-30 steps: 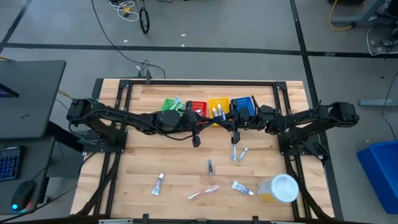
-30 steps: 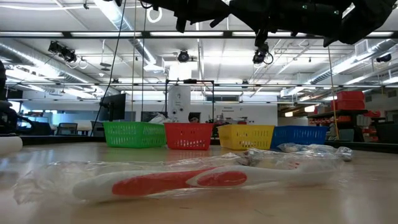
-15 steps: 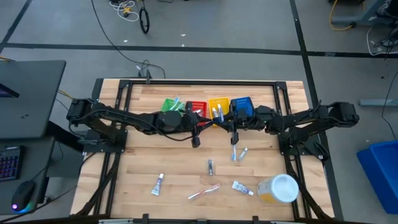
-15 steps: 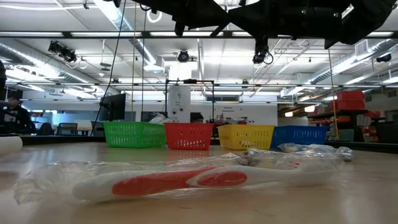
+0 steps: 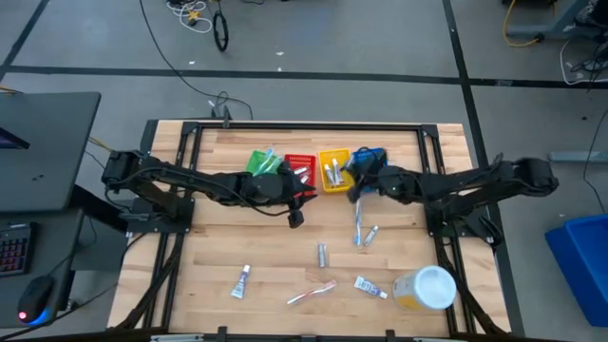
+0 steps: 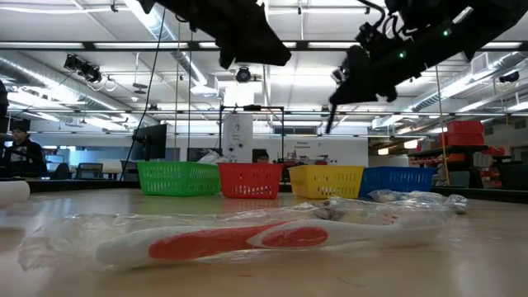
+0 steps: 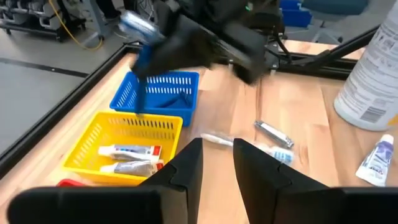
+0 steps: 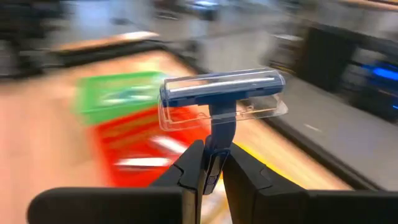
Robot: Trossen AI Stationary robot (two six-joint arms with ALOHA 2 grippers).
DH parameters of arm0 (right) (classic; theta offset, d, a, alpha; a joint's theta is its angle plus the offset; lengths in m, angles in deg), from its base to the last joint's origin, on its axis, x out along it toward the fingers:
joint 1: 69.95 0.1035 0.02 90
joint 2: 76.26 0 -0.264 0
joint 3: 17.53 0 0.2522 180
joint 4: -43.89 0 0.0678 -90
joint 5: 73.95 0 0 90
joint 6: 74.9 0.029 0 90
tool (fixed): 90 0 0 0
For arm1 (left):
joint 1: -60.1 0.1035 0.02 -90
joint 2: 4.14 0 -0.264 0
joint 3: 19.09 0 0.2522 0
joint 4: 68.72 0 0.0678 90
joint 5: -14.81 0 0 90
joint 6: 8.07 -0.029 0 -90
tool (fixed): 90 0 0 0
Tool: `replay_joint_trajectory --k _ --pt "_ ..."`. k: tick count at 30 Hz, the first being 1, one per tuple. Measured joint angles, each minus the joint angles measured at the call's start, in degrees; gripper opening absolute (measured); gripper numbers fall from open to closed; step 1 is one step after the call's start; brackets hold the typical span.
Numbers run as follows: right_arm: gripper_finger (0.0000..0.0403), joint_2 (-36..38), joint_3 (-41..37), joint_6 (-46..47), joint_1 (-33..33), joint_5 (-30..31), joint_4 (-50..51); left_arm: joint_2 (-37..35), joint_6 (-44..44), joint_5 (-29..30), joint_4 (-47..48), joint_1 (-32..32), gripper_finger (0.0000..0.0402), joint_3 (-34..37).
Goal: Pick & Place Travel size toiletries
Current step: Put the blue razor into the blue bin
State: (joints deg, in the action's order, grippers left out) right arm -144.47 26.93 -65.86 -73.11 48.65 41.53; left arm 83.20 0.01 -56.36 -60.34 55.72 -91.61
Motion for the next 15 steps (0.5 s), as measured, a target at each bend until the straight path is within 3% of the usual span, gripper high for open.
replay_joint_trajectory --k 2,5,10,13,15 --pt "0.0049 1.6 1.3 2.8 -1.0 3.8 6.1 0.0 0.0 0.0 0.4 0.0 0.0095 0.0" --pt "0.0049 3.6 6.8 8.6 -3.8 2.6 20.1 0.0 0.0 0.0 0.4 0.0 0.0094 0.0" --pt "0.005 2.9 18.1 18.9 -10.6 -6.2 46.1 0.0 -0.4 1.4 0.4 0.0 0.0094 0.0" --pt "0.005 1.7 19.7 20.7 -14.0 -12.3 52.3 0.0 -0.6 2.7 0.3 0.0 0.0094 0.0" --pt "0.005 0.8 18.3 19.3 -15.1 -13.2 52.2 0.0 -0.6 3.3 0.3 0.0 0.0094 0.0"
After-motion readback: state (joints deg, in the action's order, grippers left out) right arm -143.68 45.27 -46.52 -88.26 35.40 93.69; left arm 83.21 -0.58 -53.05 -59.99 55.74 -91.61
